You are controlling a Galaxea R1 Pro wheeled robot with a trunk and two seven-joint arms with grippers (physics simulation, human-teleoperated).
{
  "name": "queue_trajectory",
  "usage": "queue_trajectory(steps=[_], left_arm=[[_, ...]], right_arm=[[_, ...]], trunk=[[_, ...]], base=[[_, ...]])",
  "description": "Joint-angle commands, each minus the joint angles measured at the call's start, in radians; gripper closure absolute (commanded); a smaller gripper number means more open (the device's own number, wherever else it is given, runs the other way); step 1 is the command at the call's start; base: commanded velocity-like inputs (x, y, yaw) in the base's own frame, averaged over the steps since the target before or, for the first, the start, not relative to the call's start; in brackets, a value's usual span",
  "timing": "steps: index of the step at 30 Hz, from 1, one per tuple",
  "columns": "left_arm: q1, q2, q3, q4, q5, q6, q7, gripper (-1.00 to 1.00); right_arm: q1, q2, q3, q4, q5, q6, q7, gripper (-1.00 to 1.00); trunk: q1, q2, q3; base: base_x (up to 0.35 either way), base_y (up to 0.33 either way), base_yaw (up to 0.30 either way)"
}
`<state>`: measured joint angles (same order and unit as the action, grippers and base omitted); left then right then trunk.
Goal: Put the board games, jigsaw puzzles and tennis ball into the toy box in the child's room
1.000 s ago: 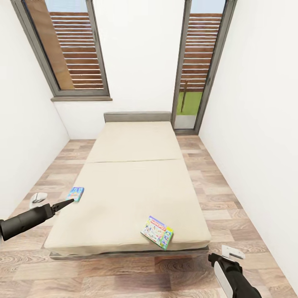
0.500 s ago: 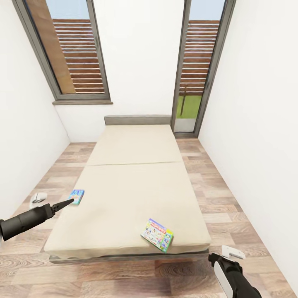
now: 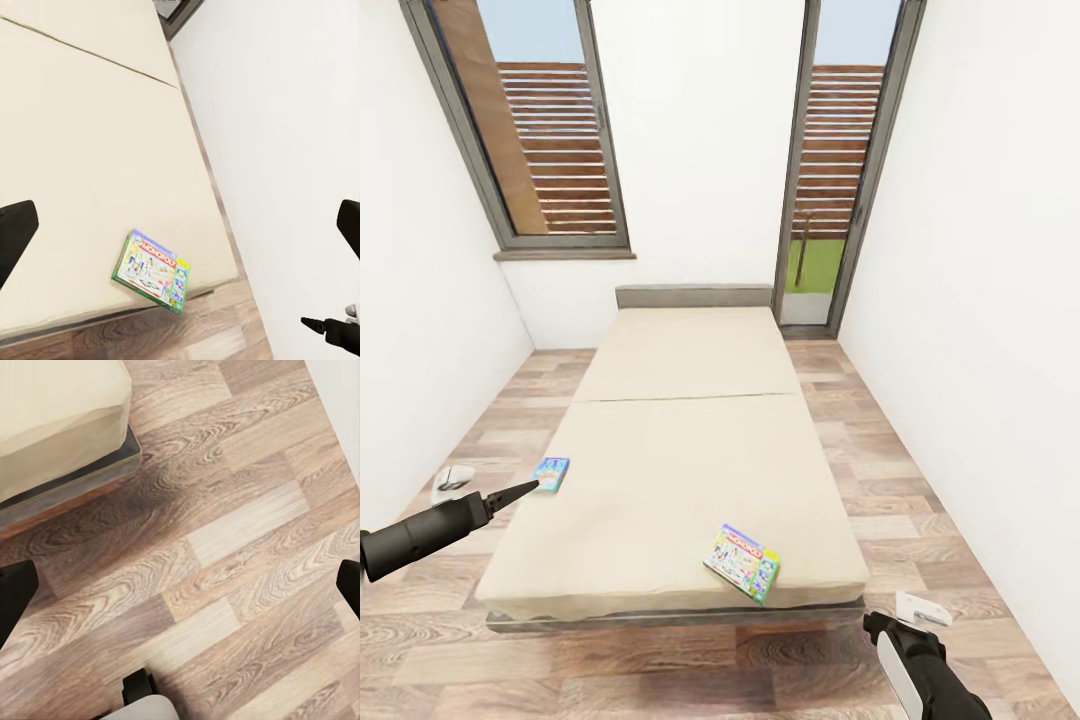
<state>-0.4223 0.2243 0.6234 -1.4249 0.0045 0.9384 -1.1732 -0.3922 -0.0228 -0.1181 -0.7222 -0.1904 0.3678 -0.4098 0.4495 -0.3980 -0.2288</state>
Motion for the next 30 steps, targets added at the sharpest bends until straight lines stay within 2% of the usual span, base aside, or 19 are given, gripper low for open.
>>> queue_trajectory(steps=[1, 30], left_arm=[[-0.001, 0.0, 0.001, 0.0, 0.0, 0.01, -0.003, -1.0], [-0.001, 0.0, 0.001, 0.0, 0.0, 0.01, -0.003, -1.0]], right_arm=[[0.0, 0.0, 0.002, -0.002, -0.009, 0.003, -0.006, -1.0], [0.0, 0.0, 0.002, -0.002, -0.009, 0.003, -0.005, -1.0]], trunk=[[0.001, -0.002, 0.0], [0.001, -0.002, 0.047]], base=[[-0.063, 0.026, 0.0], [-0.007, 0.002, 0.0]])
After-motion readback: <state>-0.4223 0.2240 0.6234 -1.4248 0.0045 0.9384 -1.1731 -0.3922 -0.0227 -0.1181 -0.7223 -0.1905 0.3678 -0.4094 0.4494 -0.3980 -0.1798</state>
